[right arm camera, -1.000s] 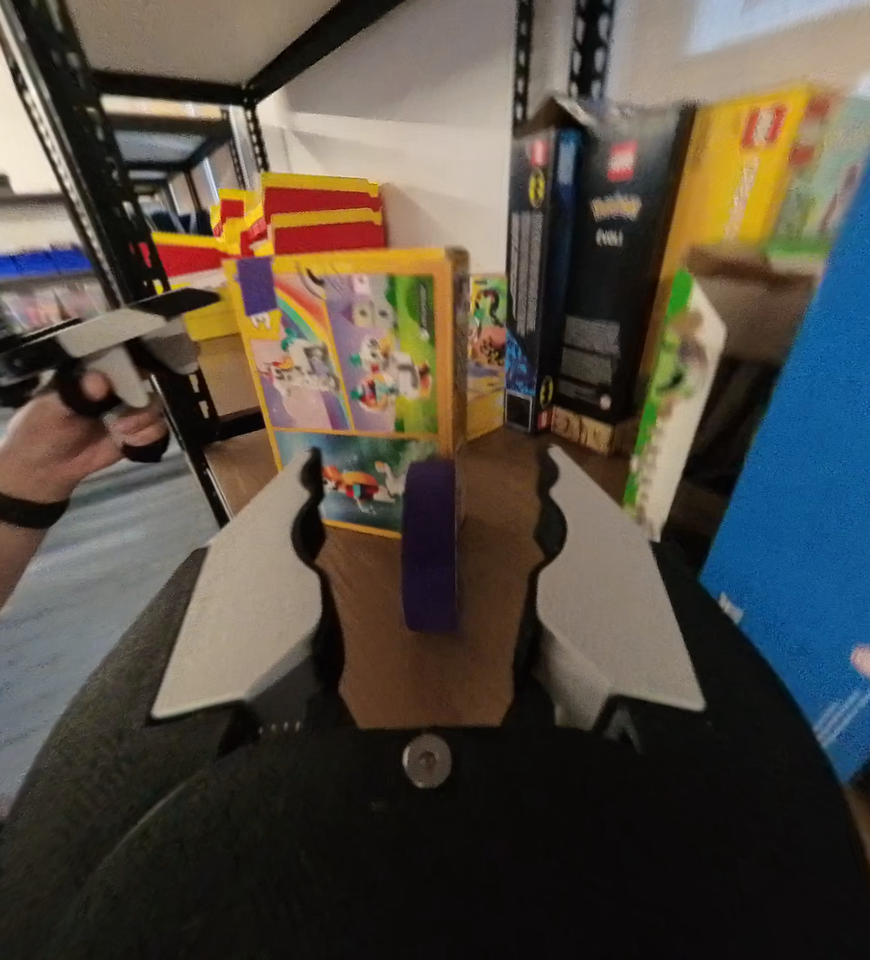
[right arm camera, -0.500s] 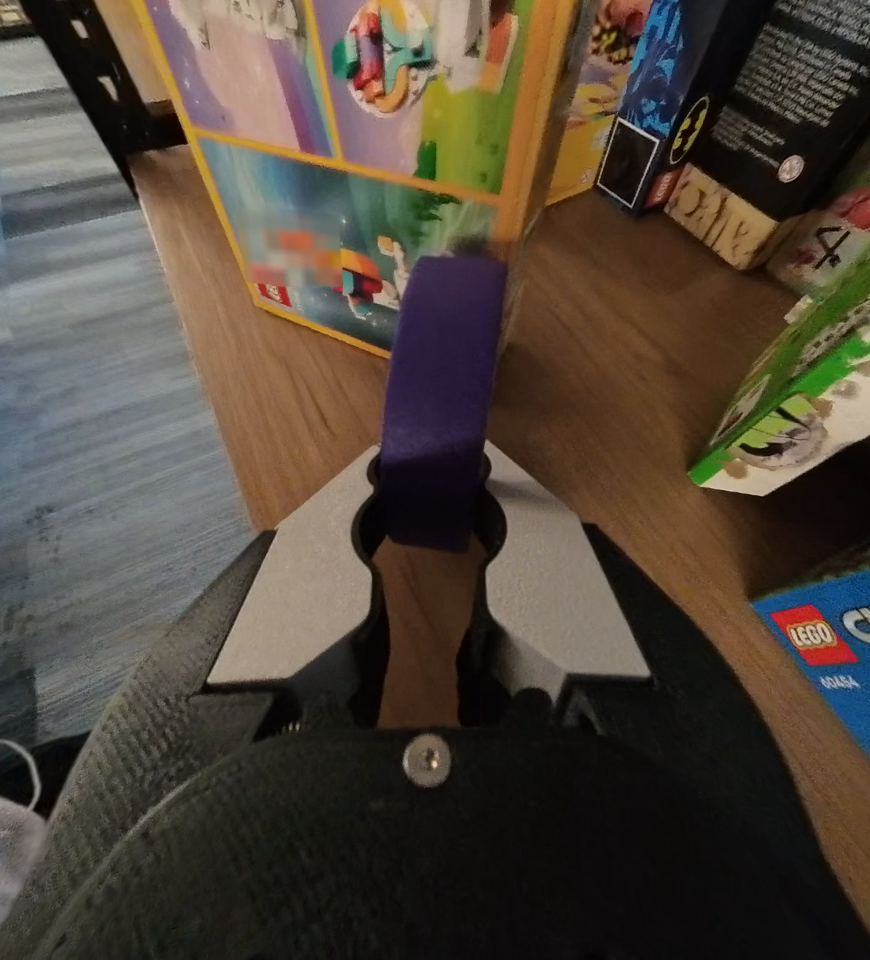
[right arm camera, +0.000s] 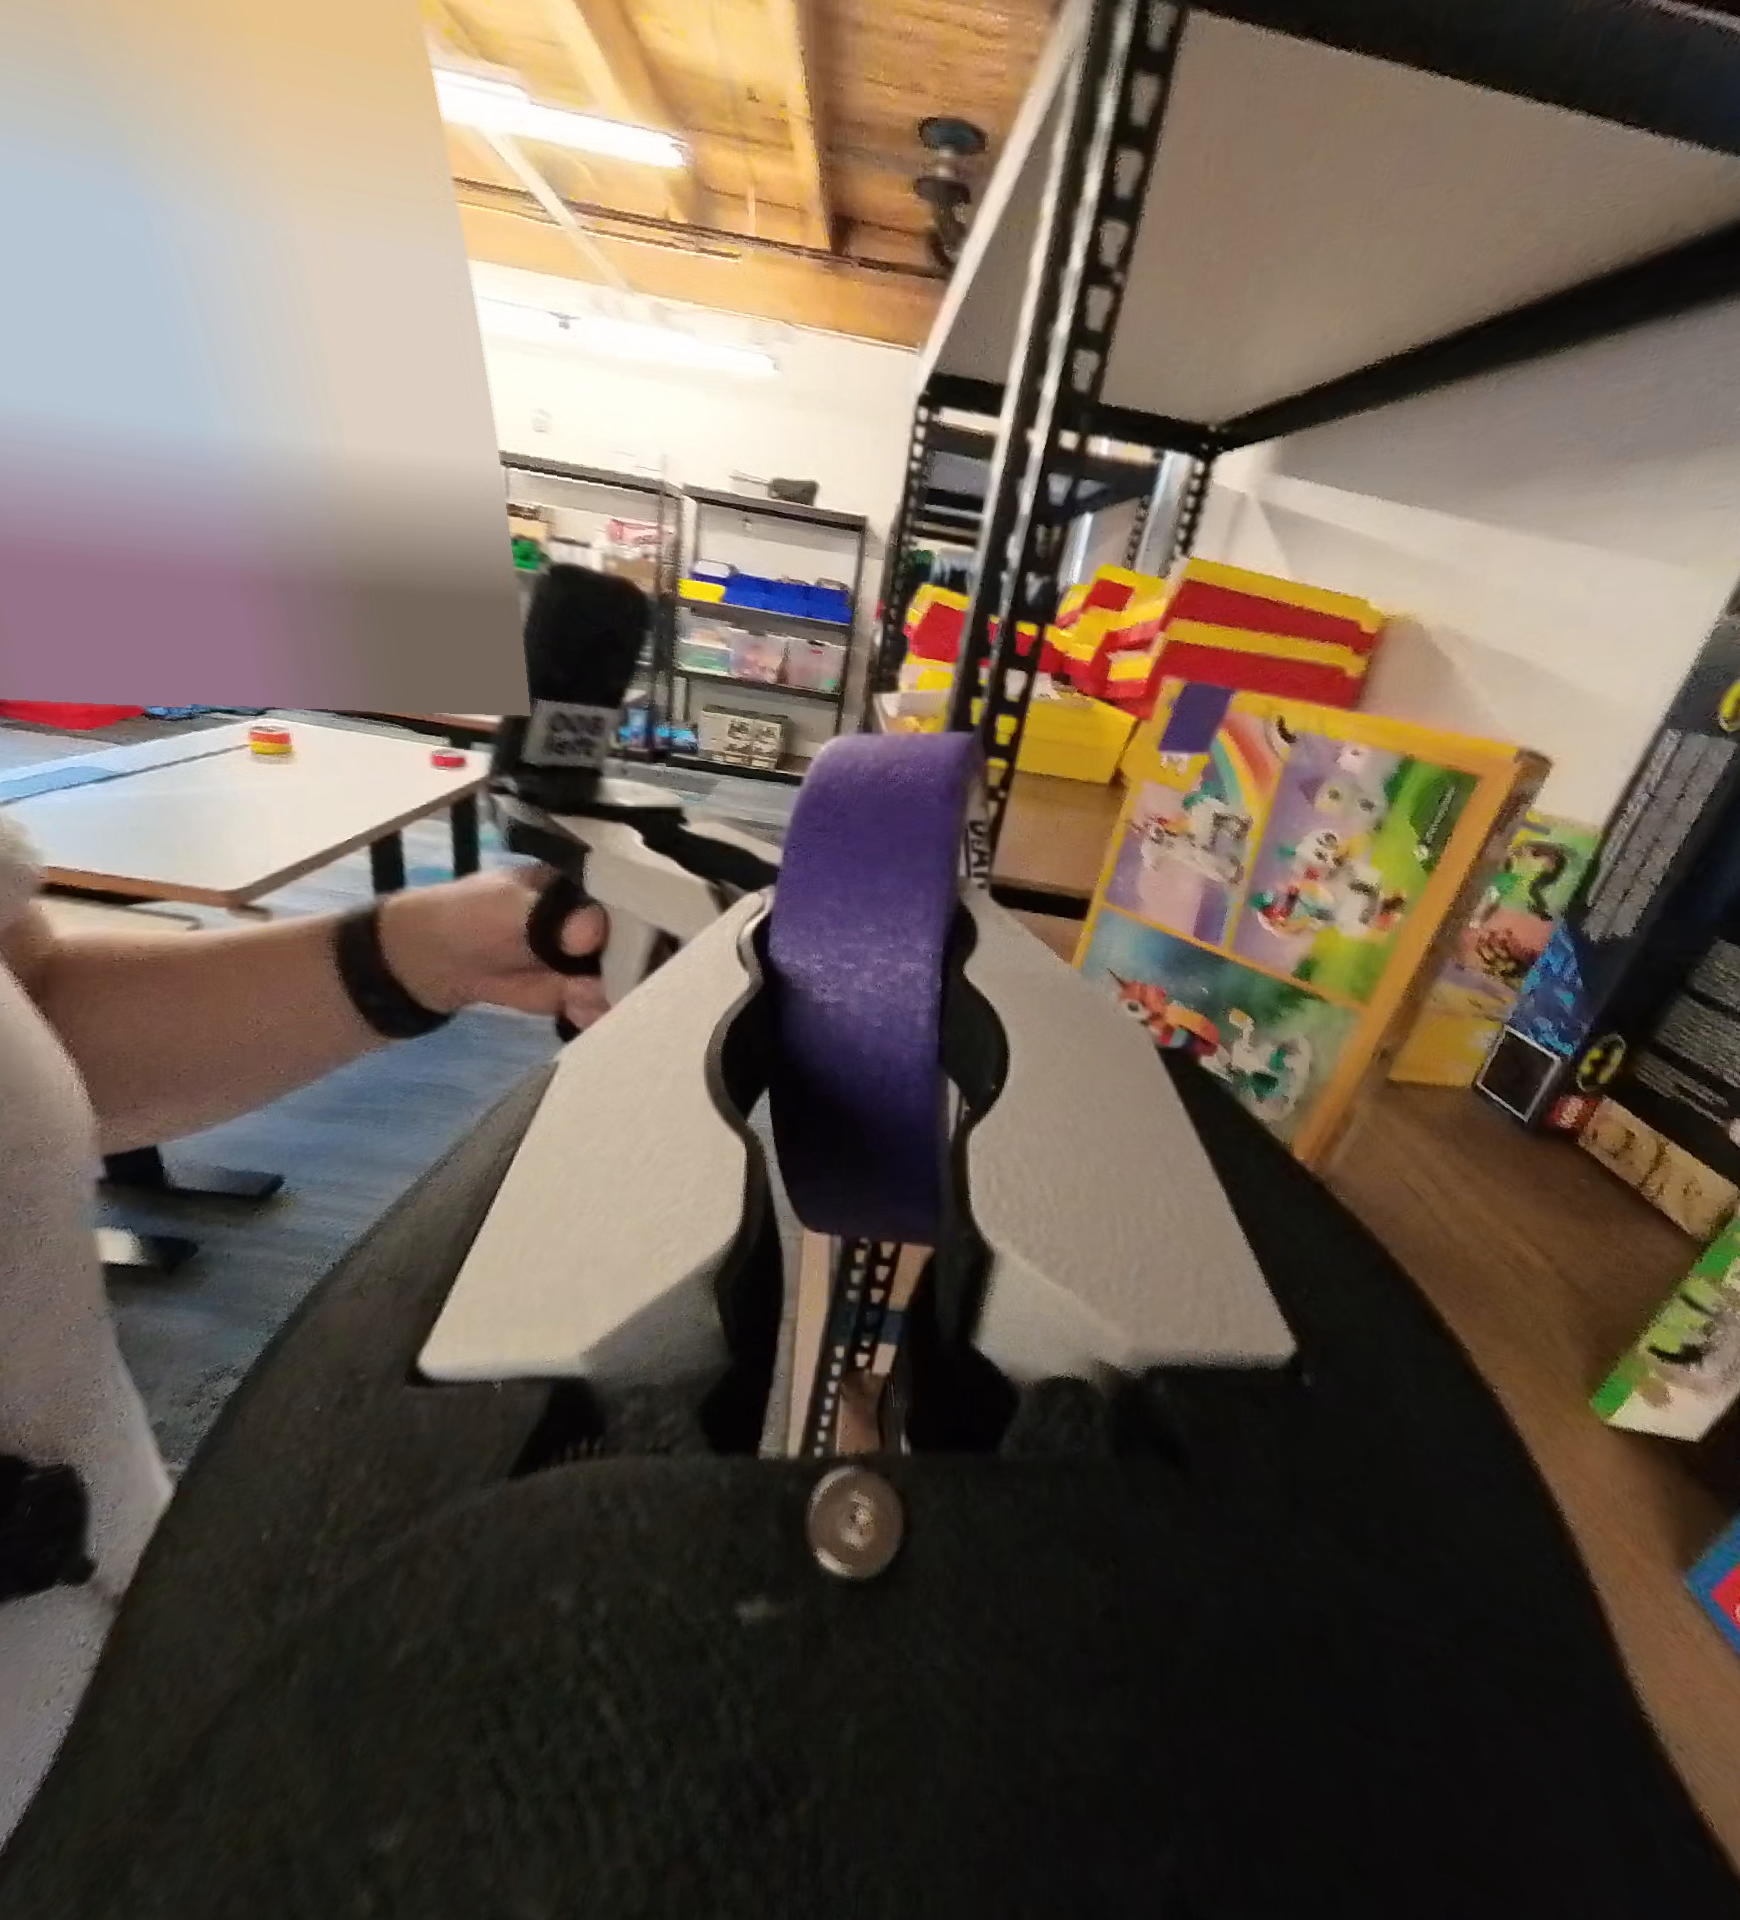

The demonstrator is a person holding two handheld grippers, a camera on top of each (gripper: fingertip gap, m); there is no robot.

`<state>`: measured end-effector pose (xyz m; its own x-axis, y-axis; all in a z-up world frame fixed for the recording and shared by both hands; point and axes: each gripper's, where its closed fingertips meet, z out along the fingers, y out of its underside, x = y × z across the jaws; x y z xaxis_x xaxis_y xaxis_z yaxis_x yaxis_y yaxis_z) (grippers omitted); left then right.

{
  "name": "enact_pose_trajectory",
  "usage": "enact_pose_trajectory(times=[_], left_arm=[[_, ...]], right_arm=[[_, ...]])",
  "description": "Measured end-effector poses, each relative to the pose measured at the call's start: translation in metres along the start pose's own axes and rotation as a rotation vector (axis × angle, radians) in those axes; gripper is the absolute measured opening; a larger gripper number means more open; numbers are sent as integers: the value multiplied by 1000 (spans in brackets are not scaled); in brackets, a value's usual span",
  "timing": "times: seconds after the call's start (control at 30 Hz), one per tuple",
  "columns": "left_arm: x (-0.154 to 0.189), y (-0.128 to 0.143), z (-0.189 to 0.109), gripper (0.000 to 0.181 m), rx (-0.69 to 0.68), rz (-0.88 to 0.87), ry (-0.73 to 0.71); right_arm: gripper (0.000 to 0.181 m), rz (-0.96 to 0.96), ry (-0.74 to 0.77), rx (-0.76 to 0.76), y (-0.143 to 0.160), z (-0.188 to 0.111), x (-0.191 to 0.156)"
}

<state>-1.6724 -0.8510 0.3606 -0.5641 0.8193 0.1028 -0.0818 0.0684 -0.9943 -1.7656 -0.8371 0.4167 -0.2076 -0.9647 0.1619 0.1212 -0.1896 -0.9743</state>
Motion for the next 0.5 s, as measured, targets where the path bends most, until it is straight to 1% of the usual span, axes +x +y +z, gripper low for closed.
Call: enact_pose_trajectory(times=[0.13, 0.2, 0.27, 0.33, 0.43, 0.5], left_arm=[[43, -4, 38, 52, 19, 61, 165], [64, -9, 55, 51, 45, 75, 248], [80, -8, 70, 51, 49, 59, 322], [95, -7, 79, 49, 67, 12, 396], [119, -12, 88, 44, 118, -118, 513], [134, -19, 95, 43, 153, -206, 586]], right_arm=[[26, -74, -52, -30, -13, -20, -20], [27, -63, -94, -6, -19, -31, -30], [27, -8, -130, 75, -33, -43, -35], [27, 87, -188, 192, -49, -59, -40], [26, 203, -255, 361, -66, -82, -40], [27, 252, -283, 444, -70, -93, -37]])
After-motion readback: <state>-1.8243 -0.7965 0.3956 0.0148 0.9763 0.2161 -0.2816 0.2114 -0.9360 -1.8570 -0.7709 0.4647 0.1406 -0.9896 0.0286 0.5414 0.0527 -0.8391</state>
